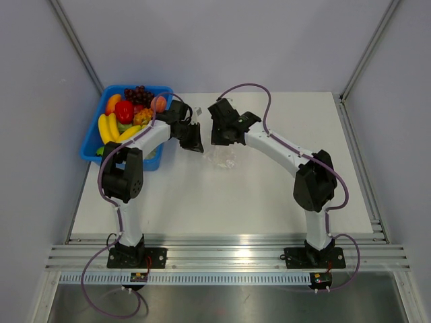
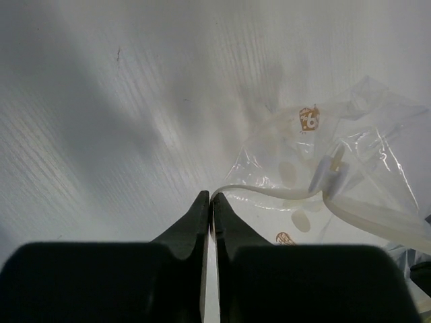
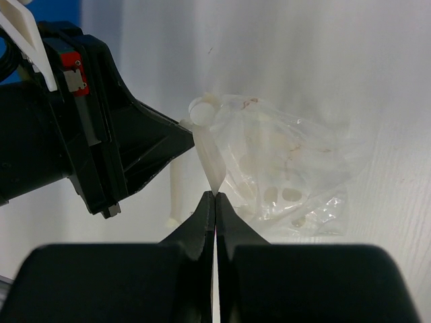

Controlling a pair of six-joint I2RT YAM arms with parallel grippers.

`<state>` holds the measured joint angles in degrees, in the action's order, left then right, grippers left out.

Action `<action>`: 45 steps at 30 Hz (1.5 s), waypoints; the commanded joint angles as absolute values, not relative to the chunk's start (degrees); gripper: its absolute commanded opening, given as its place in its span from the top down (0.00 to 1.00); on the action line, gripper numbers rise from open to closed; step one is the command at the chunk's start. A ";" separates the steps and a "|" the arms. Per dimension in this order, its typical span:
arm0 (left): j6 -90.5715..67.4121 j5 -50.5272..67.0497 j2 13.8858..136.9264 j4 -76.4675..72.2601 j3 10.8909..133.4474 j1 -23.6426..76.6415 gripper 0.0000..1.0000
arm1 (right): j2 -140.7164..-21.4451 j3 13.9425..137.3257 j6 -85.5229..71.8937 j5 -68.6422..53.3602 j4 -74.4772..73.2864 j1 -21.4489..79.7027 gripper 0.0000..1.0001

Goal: Place the food in the zip-top bag and seal the zipper
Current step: Open the zipper of the food storage bag at the center of the board.

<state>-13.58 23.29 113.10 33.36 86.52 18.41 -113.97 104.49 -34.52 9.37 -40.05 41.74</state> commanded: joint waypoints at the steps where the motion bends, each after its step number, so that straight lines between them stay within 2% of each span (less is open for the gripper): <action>1: -12.83 23.38 113.38 32.60 87.10 18.02 0.82 | -112.32 105.03 -35.42 10.02 -38.67 42.54 1.00; 5: -13.01 23.47 113.38 34.01 88.50 18.02 0.72 | -114.34 105.99 -35.42 10.37 -39.90 42.45 1.00; 9: -12.92 23.47 113.03 34.45 89.38 18.02 0.69 | -116.27 108.19 -35.24 10.72 -41.57 42.80 1.00; 18: -13.36 23.20 111.01 35.77 90.97 18.02 0.67 | -121.29 114.60 -35.68 13.71 -47.81 43.07 1.00; 28: -13.54 23.03 110.48 36.48 90.97 18.02 0.67 | -119.45 112.85 -35.68 13.27 -45.79 43.07 1.00; 29: -13.54 23.11 110.57 36.39 90.79 18.02 0.68 | -118.92 112.76 -35.68 13.10 -45.27 43.07 1.00; 30: -13.54 23.03 110.57 36.39 90.79 18.02 0.74 | -118.57 112.50 -35.60 12.40 -44.92 42.98 1.00; 31: -13.54 22.68 110.65 36.47 90.79 18.02 0.83 | -118.13 112.24 -35.68 12.13 -44.48 43.07 1.00; 32: -13.62 22.33 110.83 36.65 90.79 18.02 0.98 | -117.52 112.15 -35.77 11.95 -44.04 43.07 1.00; 40: -13.97 22.41 110.13 36.21 90.18 18.02 0.99 | -116.10 112.50 -35.86 11.78 -43.77 43.07 1.00; 41: -13.97 22.67 109.95 36.21 90.26 18.02 0.93 | -116.28 112.50 -35.77 11.78 -43.94 42.98 1.00; 42: -14.06 22.68 109.60 36.12 90.18 18.02 0.70 | -116.45 112.41 -35.77 11.52 -44.03 43.07 1.00; 45: -14.24 22.68 108.90 36.21 90.09 18.02 0.49 | -116.72 111.98 -35.95 11.51 -43.95 43.07 1.00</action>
